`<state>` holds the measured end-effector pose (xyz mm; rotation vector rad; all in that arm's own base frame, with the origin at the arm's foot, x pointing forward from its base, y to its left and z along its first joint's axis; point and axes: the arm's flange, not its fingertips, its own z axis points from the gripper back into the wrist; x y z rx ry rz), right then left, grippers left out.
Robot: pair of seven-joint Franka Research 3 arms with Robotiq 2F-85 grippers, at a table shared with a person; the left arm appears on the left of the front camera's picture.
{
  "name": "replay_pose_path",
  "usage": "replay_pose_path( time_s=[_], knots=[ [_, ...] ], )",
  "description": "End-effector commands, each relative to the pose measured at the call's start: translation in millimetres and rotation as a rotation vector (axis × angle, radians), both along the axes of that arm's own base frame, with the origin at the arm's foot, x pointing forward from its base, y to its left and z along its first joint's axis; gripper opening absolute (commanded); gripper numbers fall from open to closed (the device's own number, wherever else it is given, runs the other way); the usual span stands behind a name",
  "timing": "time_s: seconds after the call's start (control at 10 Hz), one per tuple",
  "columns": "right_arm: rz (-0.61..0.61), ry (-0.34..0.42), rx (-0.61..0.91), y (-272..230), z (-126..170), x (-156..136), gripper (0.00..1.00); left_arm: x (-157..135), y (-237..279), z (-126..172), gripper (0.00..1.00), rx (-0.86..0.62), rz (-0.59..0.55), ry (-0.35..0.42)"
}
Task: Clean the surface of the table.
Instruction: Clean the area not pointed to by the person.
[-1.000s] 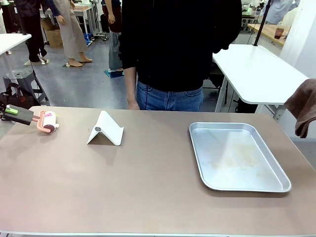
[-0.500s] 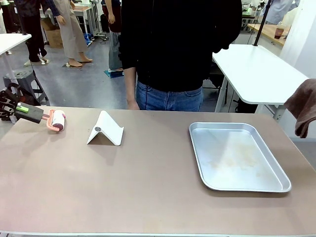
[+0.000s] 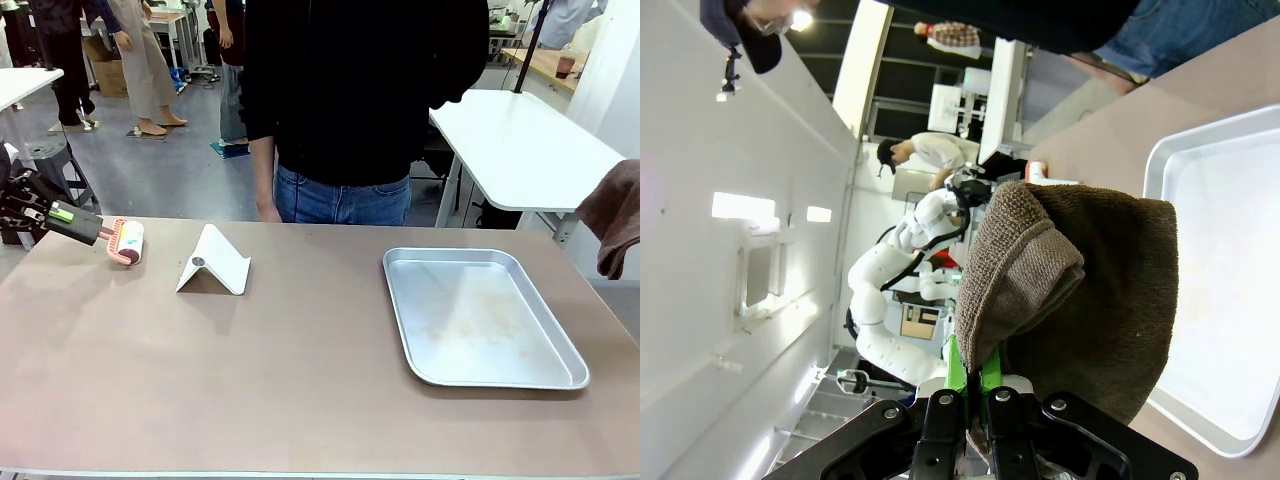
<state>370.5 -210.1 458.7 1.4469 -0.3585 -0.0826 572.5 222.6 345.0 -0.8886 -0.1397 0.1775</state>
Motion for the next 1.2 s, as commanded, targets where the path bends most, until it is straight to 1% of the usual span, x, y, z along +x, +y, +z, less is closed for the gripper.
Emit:
replay_pose_path(
  time_s=[0.0, 0.1, 0.2, 0.3, 0.4, 0.6, 0.8, 0.9, 1.0, 1.1],
  knots=[
    [0.001, -0.012, -0.002, 0.7, 5.1, -1.5, 0.06, -36.3, -4.3, 41.5, 0.03, -0.074, -0.040, -0.105],
    [0.001, -0.012, -0.002, 0.7, 5.1, -1.5, 0.06, -59.1, -5.9, 66.5, 0.03, -0.097, -0.067, -0.143],
    [0.001, -0.012, -0.002, 0.7, 5.1, -1.5, 0.06, -81.8, -5.4, 85.5, 0.03, -0.111, -0.089, -0.167],
    [0.001, -0.012, -0.002, 0.7, 5.1, -1.5, 0.06, -107.1, -4.4, 99.3, 0.03, -0.149, -0.117, -0.152],
    [0.001, -0.012, -0.002, 0.7, 5.1, -1.5, 0.06, -129.0, -1.2, 106.7, 0.03, -0.177, -0.124, -0.133],
    [0.001, -0.012, -0.002, 0.7, 5.1, -1.5, 0.06, -179.9, 9.0, 115.2, 0.03, -0.227, -0.129, -0.095],
    [0.001, -0.012, -0.002, 0.7, 5.1, -1.5, 0.06, -238.9, 25.0, 113.7, 0.03, -0.265, -0.119, -0.072],
    [0.001, -0.012, -0.002, 0.7, 5.1, -1.5, 0.06, -259.0, 30.8, 110.0, 0.03, -0.283, -0.111, -0.074],
    [0.001, -0.012, -0.002, 0.7, 5.1, -1.5, 0.06, -270.6, 34.0, 106.6, 0.03, -0.308, -0.103, -0.089],
    [0.001, -0.012, -0.002, 0.7, 5.1, -1.5, 0.06, -275.9, 43.7, 104.4, 0.03, -0.335, -0.104, -0.095]
  ],
)
